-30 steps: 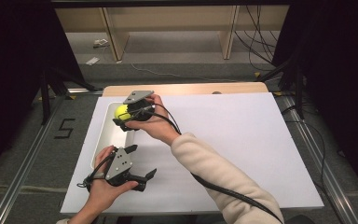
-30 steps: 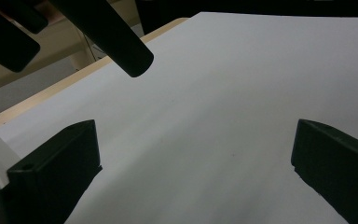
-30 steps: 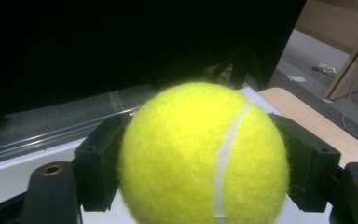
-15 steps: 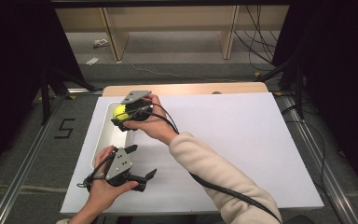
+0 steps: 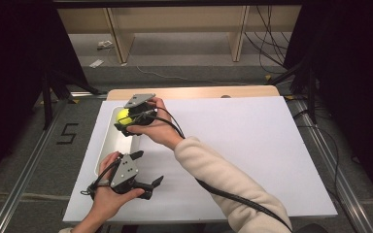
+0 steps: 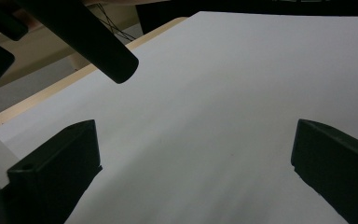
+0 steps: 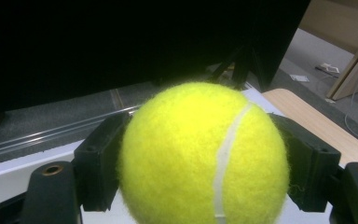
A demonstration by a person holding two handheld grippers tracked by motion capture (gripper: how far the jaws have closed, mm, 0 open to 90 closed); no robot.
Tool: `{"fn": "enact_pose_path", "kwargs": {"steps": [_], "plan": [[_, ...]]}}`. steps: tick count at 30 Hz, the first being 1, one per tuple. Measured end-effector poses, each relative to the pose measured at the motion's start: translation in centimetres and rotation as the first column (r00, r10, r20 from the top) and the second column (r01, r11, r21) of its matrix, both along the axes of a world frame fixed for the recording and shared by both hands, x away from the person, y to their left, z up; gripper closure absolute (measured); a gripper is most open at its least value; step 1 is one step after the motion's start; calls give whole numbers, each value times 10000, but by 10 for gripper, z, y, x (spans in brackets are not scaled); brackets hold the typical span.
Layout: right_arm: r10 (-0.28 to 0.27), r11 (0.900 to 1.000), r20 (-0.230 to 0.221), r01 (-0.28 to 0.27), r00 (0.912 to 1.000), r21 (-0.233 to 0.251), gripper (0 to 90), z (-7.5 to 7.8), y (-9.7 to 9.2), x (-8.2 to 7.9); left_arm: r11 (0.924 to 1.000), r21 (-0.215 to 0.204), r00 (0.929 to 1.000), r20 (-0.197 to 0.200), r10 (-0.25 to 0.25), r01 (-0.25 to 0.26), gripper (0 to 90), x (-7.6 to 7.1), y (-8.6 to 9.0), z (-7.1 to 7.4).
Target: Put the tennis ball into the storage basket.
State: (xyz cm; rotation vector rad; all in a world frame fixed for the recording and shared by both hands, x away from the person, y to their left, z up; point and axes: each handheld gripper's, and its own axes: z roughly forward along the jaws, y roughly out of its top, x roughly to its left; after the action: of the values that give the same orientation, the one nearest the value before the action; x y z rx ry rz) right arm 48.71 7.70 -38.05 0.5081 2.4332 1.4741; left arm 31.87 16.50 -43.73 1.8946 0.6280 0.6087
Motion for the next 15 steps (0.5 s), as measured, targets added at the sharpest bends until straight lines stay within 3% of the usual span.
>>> {"fn": "enact_pose_path", "kwargs": {"steps": [15], "plan": [[126,9999,-49,-126,9999,-108,259,-4,8,0,10000,-25,10000,-40,-33,33,9,0,-1,0]]}}
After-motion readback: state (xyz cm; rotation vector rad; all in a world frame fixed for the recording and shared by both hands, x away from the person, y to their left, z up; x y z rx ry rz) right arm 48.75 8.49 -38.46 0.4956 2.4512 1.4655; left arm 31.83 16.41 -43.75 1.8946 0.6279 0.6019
